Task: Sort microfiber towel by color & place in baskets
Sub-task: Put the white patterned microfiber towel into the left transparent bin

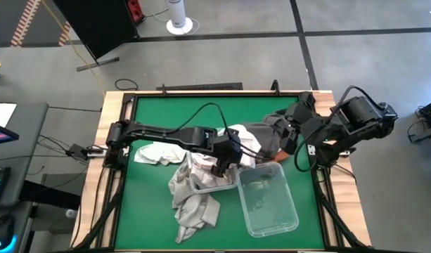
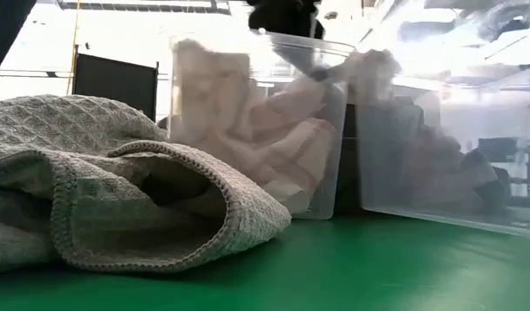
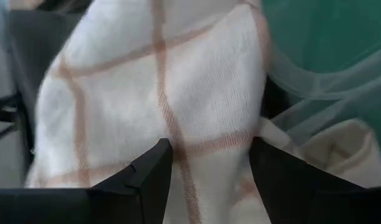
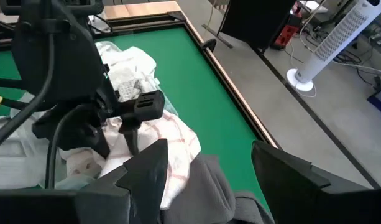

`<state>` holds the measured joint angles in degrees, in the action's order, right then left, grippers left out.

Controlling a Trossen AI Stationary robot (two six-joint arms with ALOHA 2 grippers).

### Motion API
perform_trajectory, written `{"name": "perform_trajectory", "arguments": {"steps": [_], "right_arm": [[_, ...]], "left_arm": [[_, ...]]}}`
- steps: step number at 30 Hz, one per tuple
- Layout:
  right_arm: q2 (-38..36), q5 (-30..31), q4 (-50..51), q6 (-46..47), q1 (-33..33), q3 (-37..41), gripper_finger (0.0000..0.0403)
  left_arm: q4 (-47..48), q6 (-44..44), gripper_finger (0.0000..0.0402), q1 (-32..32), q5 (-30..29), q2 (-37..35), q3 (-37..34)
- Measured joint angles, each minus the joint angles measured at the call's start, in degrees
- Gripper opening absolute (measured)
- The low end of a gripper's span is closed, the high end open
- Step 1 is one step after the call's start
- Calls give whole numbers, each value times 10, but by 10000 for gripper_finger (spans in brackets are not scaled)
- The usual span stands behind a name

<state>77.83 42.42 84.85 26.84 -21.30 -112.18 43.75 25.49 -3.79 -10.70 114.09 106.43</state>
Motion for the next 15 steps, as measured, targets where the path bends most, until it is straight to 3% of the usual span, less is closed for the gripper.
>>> {"name": "perform_trajectory", "arguments": {"steps": [4, 7, 15], "right_arm": [[2, 2, 0, 2, -5, 0, 263], [2, 2, -2, 8, -5, 0, 263], [2, 10, -11, 8, -5, 0, 263]], "left_arm": [[7, 6, 199, 0, -46, 15, -1], [6, 8, 173, 1, -56, 14, -2], [38, -31, 14, 1, -58, -4, -1]]}}
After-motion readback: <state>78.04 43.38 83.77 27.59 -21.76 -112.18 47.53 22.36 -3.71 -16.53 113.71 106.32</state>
